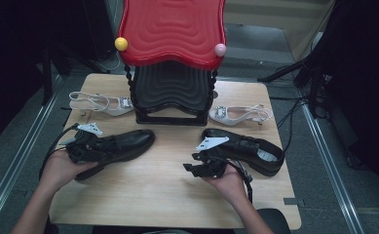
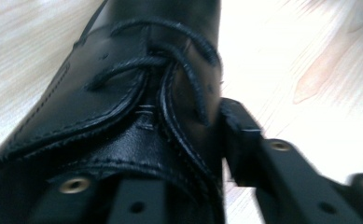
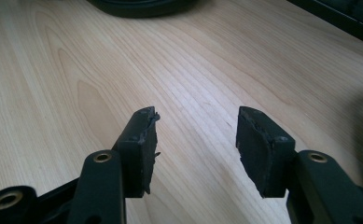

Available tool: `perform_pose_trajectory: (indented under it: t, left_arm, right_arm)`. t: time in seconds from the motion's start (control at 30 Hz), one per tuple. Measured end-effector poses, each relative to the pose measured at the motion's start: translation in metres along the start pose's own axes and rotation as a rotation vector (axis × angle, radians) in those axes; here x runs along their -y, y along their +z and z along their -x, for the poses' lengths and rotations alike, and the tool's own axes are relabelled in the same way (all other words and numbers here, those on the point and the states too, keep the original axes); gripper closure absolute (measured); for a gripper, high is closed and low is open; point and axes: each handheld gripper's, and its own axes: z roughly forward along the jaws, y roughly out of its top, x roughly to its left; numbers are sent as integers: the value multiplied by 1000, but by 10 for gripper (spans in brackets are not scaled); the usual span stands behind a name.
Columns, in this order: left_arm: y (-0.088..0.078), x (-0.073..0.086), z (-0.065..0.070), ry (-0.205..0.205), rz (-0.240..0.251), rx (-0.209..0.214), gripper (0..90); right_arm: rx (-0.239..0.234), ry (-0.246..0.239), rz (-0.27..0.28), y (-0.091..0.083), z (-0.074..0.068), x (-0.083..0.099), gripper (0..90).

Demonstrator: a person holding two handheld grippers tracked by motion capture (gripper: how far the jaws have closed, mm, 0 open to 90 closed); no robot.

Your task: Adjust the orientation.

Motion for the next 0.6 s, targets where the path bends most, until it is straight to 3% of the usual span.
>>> perform_pose_trajectory:
  t: [0.17, 0.27, 0.3, 0.4, 0.6]
  left_arm:
    - [-1, -7, 7, 16, 8, 2, 787]
    - [-1, -13, 13, 28, 17, 27, 783]
    - [0, -19, 20, 41, 35, 43, 779]
    - [4, -28, 31, 82, 29, 62, 777]
    - [23, -47, 56, 123, 22, 91, 771]
  right_arm:
    - [10, 18, 35, -7, 1, 5, 509]
    - [21, 25, 60, -12, 2, 7, 510]
    - [23, 27, 67, -13, 2, 7, 510]
    - [34, 33, 67, -16, 3, 10, 510]
    - [59, 53, 83, -24, 3, 18, 509]
